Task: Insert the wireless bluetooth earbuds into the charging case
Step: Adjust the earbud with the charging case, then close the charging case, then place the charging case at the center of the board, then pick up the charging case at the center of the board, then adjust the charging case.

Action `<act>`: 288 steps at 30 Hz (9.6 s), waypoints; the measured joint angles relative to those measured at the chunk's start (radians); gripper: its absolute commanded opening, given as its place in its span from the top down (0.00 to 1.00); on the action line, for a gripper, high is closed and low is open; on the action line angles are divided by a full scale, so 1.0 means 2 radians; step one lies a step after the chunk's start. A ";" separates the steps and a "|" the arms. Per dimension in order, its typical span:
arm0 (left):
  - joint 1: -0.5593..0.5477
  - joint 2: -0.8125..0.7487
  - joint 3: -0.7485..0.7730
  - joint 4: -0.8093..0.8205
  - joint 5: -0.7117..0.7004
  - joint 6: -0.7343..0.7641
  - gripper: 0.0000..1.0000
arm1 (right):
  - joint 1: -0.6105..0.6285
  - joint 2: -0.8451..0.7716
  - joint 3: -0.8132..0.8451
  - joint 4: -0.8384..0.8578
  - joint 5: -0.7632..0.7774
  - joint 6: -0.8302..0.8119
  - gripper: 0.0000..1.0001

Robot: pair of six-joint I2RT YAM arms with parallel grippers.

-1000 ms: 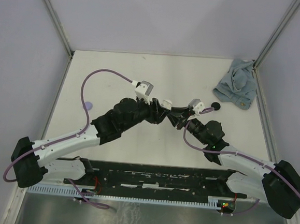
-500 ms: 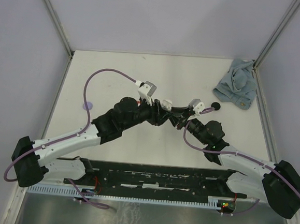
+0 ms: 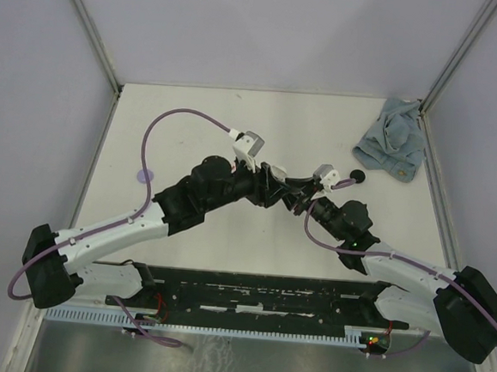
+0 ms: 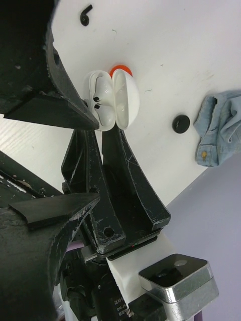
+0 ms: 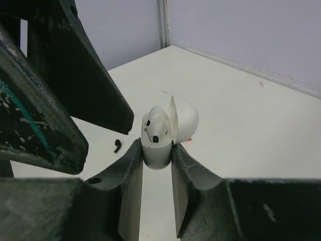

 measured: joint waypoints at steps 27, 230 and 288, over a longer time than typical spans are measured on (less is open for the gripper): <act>0.208 0.059 0.043 -0.048 0.332 -0.031 0.29 | -0.018 0.010 0.010 -0.010 -0.107 0.049 0.98; 0.221 0.064 -0.045 -0.079 0.407 -0.059 0.67 | 0.062 0.085 0.314 -0.613 -0.140 -0.455 0.54; 0.161 -0.060 -0.209 0.364 0.221 -0.160 0.88 | 0.009 0.012 0.056 0.006 -0.091 0.205 0.49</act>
